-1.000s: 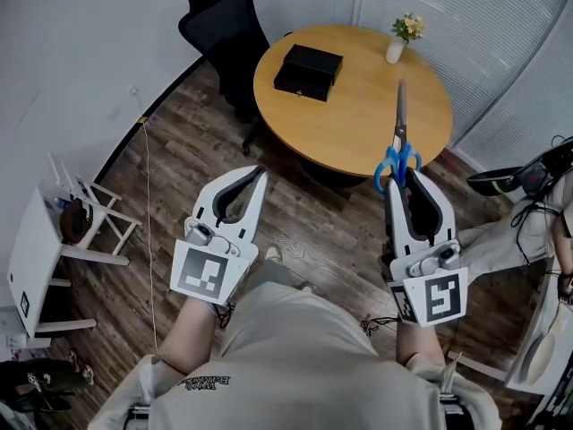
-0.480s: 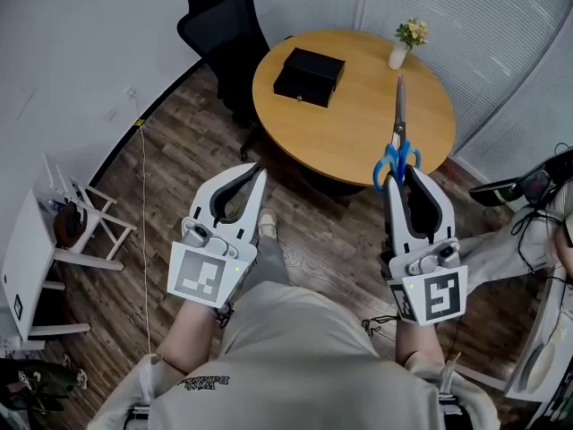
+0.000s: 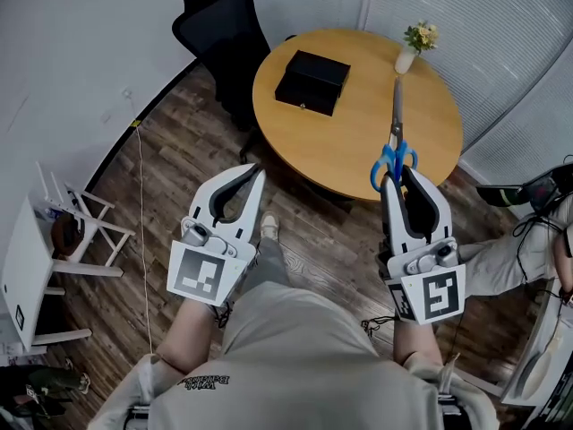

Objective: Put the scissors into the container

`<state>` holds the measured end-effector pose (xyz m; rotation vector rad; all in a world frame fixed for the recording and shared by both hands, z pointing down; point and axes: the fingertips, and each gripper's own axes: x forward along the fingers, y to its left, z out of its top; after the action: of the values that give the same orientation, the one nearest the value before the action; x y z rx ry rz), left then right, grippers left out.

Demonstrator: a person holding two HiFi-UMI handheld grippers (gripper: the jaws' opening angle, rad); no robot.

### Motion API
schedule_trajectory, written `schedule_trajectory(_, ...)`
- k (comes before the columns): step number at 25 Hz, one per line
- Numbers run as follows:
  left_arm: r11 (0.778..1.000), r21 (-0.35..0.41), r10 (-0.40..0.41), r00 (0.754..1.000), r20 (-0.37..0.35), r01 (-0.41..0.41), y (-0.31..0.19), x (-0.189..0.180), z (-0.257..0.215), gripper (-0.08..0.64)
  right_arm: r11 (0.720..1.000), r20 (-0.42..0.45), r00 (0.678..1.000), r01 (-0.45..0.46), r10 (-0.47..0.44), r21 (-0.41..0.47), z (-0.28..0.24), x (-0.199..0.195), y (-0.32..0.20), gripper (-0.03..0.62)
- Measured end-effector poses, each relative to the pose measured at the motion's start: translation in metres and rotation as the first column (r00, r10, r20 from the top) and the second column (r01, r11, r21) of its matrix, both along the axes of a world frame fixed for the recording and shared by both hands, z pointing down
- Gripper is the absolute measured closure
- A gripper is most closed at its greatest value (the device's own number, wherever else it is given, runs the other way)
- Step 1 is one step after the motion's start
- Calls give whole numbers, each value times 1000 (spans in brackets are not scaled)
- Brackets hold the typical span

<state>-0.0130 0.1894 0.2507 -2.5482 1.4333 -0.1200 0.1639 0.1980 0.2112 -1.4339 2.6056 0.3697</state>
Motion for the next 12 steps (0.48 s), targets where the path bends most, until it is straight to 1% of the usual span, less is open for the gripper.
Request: schedule_trajectory(12, 998, -41, 53, 999, -10, -53, -117, -32, 1, 539, 998, -16, 999, -43, 42, -48, 1, -37, -113, 503)
